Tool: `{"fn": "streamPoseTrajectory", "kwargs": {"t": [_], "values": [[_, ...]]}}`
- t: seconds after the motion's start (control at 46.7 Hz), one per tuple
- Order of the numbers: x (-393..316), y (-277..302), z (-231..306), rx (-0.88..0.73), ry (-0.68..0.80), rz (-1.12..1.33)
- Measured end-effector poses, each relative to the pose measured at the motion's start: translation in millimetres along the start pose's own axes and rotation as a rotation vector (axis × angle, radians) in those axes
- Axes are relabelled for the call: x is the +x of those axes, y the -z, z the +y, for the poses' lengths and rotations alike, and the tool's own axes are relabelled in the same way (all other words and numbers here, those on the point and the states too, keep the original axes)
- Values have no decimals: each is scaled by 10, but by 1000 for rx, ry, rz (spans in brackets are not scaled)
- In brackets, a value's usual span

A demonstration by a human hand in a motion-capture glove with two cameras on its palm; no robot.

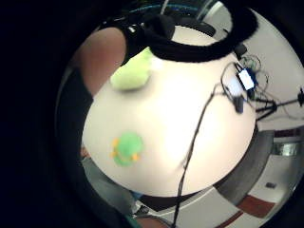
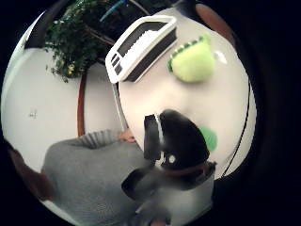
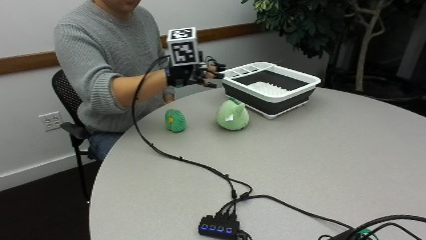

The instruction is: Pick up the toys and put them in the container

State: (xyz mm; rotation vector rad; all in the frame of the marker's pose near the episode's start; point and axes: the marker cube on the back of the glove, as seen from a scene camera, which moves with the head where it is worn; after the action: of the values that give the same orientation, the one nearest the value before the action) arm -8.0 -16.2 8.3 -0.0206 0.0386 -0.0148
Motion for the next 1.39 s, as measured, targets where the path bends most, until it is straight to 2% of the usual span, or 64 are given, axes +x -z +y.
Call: {"fn": "streamPoseTrajectory", "kwargs": {"t": [0.257,0.407,0.514,0.621,1.392], "values": [[-35,-345,-701,-134,-24,106],[103,-978,-794,-307,-124,219],[259,-1413,-727,-428,-123,260],[286,-1545,-726,-402,-149,167],[281,-1574,-729,-339,-181,184]]}}
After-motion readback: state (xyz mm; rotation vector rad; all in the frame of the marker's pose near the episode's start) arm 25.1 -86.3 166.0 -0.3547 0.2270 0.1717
